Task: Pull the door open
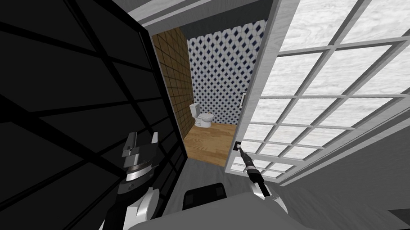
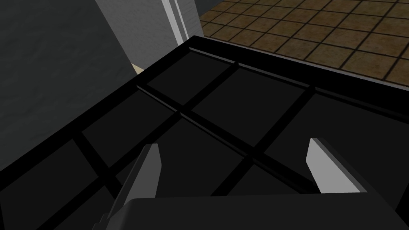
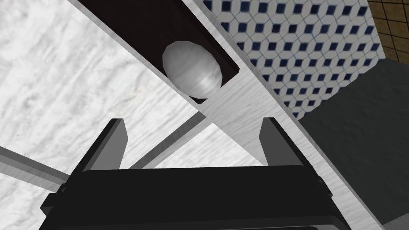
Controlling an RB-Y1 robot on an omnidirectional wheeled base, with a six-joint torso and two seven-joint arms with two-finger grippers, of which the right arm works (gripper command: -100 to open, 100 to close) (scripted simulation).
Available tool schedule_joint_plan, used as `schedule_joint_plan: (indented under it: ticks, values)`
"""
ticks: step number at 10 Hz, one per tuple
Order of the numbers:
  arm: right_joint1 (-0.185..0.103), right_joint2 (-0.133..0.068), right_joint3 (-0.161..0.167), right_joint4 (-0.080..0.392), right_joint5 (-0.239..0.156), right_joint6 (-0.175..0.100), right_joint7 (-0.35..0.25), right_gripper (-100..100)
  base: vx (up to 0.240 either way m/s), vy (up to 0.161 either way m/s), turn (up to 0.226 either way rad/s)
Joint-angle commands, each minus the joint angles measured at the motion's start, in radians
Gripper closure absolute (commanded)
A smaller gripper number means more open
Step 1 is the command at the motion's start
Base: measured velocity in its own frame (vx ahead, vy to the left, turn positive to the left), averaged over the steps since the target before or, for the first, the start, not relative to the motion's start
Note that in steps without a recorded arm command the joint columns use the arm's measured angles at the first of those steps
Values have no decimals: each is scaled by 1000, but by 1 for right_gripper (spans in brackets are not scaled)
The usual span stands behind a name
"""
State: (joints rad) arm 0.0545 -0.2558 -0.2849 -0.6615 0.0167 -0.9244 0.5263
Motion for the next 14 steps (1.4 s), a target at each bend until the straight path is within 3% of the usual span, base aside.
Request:
schedule_joint_plan:
  ticks: [1,2,14]
  values:
    - [-2,1,-7,3,9,0,50,-100,-32,20,-1]
    - [-2,1,-7,3,9,0,55,-100,-27,18,-2]
    - [-11,7,-57,23,66,3,367,-100,-31,21,-2]
